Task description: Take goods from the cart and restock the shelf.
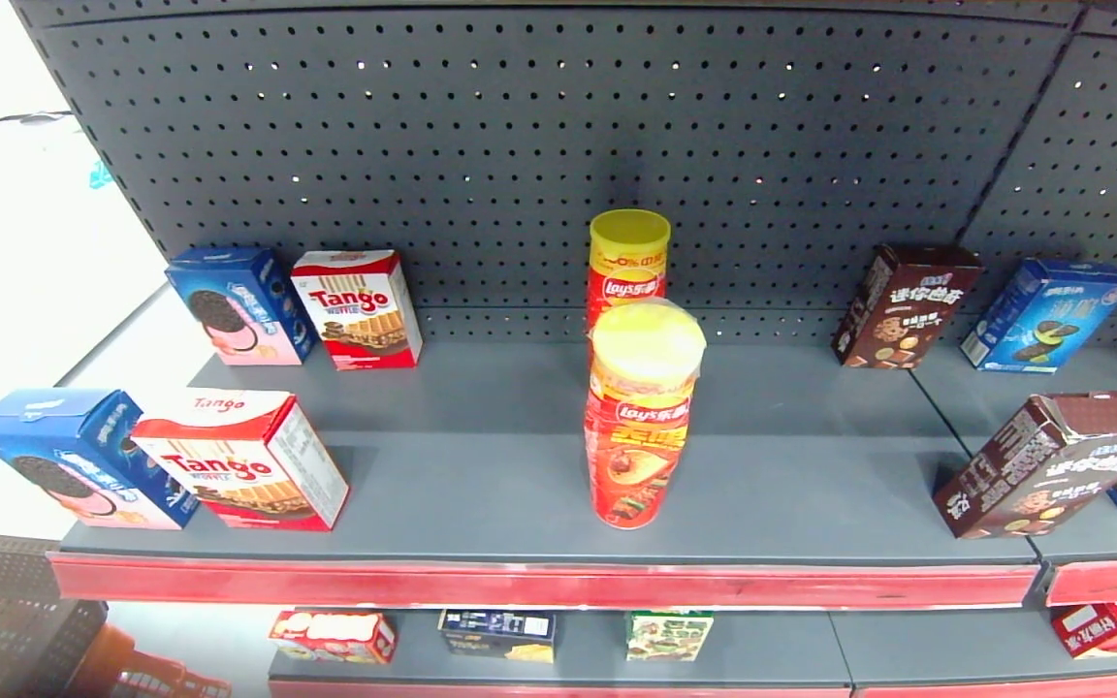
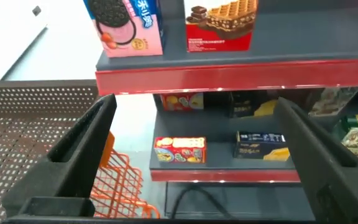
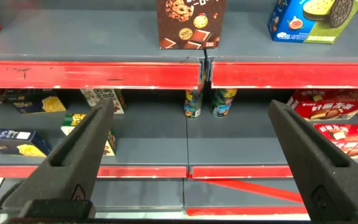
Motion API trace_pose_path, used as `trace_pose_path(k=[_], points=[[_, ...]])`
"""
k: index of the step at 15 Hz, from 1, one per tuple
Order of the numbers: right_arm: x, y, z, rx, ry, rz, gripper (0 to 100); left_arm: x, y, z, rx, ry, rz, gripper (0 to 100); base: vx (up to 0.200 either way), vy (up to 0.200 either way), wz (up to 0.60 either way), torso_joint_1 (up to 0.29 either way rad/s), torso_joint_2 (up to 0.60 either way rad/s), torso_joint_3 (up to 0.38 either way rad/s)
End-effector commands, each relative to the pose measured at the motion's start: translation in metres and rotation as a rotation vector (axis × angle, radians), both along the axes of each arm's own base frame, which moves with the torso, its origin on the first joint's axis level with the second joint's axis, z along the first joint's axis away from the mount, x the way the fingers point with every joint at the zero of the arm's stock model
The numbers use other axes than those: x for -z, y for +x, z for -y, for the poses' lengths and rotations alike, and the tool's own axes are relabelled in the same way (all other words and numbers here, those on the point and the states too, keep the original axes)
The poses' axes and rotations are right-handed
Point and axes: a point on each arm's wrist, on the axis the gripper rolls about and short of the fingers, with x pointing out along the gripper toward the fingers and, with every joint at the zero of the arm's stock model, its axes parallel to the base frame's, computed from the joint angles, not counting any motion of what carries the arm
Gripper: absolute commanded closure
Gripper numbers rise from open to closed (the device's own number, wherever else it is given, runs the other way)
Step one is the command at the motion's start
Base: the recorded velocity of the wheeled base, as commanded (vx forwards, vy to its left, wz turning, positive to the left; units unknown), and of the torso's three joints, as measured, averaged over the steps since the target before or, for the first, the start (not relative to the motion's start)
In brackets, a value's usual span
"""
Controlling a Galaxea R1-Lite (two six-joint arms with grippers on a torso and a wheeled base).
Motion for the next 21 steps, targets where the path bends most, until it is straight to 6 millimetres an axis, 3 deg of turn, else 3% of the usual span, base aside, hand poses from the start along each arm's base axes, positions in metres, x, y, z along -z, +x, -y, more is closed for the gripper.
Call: trace_pose_path(k=[1, 3, 9, 13, 21], points=[[-0.0004, 0.0000, 0.0000, 0.000, 0.000, 0.000, 0, 0.0003, -0.0003, 0.0001, 0.000, 0.026, 0.003, 0, 0.000, 0.000, 0.00, 0.000, 0.00, 0.000], [0.0001, 0.0001, 0.0000, 0.000, 0.000, -0.002, 0, 0.0001, -0.0005, 0.0003, 0.006, 0.122, -0.004, 0, 0.000, 0.000, 0.00, 0.000, 0.00, 0.000], [-0.0004, 0.0000, 0.0000, 0.000, 0.000, 0.000, 0, -0.0008, 0.0001, -0.0043, -0.196, 0.046, 0.036, 0, 0.000, 0.000, 0.00, 0.000, 0.00, 0.000], [0.0001, 0.0001, 0.0000, 0.000, 0.000, -0.002, 0, 0.0005, 0.0007, 0.0031, 0.136, 0.108, 0.034, 0, 0.000, 0.000, 0.00, 0.000, 0.00, 0.000], [0.0001, 0.0001, 0.0000, 0.000, 0.000, -0.002, 0, 0.0018, 0.0007, 0.0037, 0.159, 0.130, 0.021, 0, 0.000, 0.000, 0.00, 0.000, 0.00, 0.000]])
